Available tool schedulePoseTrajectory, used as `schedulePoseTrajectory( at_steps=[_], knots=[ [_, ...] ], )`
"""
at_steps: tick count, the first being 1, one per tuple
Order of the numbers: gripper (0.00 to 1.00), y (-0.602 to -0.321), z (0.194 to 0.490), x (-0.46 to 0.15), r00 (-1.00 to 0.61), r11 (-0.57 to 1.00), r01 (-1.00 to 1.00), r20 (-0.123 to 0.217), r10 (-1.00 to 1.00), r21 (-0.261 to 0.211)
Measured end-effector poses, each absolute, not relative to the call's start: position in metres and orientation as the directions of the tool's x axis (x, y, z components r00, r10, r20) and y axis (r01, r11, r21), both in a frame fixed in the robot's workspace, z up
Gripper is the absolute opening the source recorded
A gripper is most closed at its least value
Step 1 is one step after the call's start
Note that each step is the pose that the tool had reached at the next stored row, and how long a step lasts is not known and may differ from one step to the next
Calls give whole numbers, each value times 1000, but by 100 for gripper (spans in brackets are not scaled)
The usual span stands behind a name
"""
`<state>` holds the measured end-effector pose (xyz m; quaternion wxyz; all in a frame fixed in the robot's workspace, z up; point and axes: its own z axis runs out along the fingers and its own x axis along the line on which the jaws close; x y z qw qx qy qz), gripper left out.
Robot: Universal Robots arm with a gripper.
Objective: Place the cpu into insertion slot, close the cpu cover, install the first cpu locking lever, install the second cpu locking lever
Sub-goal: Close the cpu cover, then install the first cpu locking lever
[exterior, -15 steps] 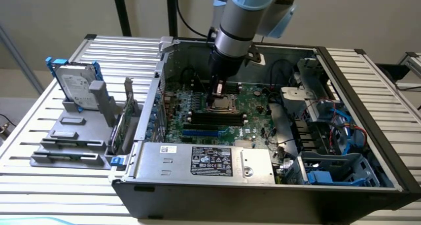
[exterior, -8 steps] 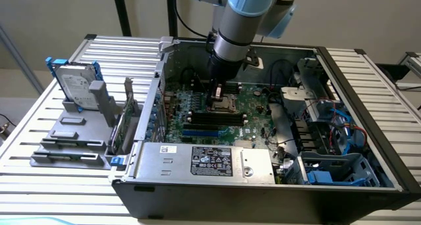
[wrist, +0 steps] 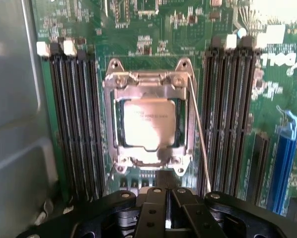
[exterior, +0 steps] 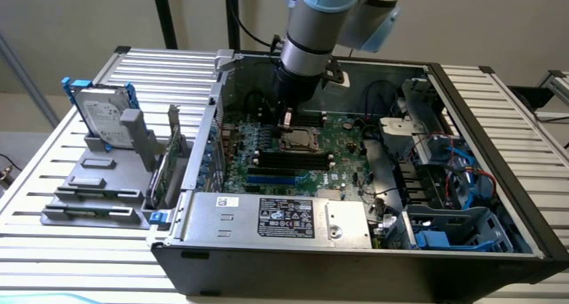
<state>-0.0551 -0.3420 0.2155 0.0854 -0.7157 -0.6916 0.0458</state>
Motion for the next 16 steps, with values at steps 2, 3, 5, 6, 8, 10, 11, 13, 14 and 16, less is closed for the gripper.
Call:
schedulePoseTrajectory(
  at_steps=[2, 3, 5, 6, 8, 10, 11, 13, 14, 16],
  knots=[
    [11, -343, 217, -64, 39, -28, 982, 54, 998, -186],
    [11, -343, 218, -68, 39, -28, 982, 54, 998, -186],
    [11, -343, 218, -71, 39, -28, 982, 54, 998, -186],
    [11, -343, 218, -71, 39, -28, 982, 54, 998, -186],
    [11, -343, 218, -71, 39, -28, 982, 54, 998, -186],
    [11, -343, 218, -71, 39, -28, 982, 54, 998, -186],
    [11, -343, 218, -71, 39, -28, 982, 54, 998, -186],
    [11, -343, 218, -71, 39, -28, 982, 54, 998, -186],
    [11, -343, 218, -71, 39, -28, 982, 54, 998, -186],
    [11, -343, 218, -71, 39, -28, 982, 54, 998, -186]
  ],
)
